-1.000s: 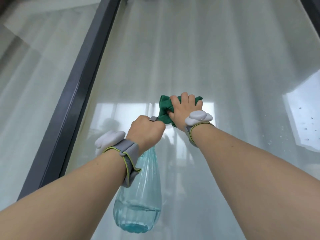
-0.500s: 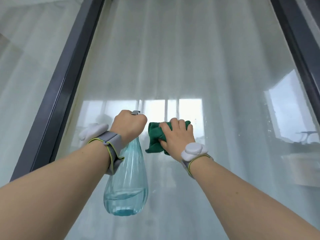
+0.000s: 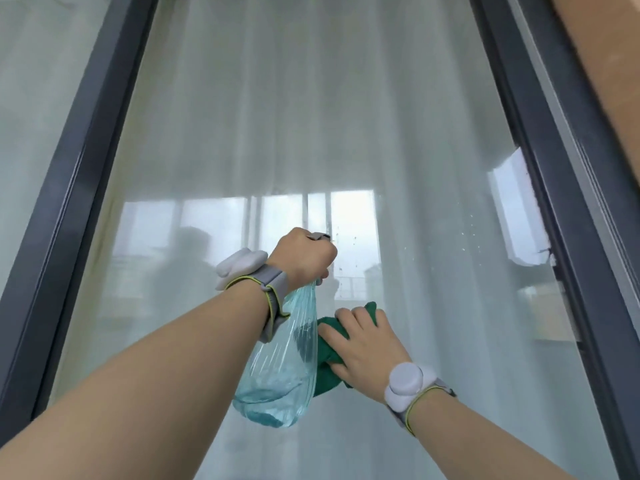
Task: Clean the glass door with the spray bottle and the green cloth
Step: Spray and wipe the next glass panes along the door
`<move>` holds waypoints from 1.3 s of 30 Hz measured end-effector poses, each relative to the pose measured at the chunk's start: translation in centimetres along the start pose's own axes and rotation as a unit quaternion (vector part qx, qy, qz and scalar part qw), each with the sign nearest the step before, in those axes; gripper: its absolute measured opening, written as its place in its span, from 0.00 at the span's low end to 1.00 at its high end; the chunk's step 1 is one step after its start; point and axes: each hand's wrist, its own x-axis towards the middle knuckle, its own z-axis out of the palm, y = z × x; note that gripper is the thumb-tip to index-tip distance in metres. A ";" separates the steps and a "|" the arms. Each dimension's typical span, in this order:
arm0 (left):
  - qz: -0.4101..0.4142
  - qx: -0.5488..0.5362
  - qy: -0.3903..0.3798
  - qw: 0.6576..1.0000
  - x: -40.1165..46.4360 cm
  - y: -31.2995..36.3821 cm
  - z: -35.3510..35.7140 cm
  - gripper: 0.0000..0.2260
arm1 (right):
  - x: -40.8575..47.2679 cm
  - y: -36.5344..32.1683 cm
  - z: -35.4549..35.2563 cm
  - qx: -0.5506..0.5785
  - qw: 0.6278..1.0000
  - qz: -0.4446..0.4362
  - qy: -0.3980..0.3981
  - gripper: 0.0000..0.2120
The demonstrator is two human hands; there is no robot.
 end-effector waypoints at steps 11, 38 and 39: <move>-0.014 0.001 0.116 0.993 1.3 -0.4 -0.6 0.16 | 5.5 1.2 0.9 0.014 0.990 0.142 0.002 0.26; 0.017 -0.026 0.185 0.982 4.1 -0.9 -2.6 0.09 | 15.6 9.4 0.8 -0.005 0.953 0.303 0.024 0.19; 0.019 -0.031 0.181 0.983 4.1 -0.7 -2.2 0.09 | 14.5 10.4 0.7 -0.010 0.948 0.319 0.020 0.19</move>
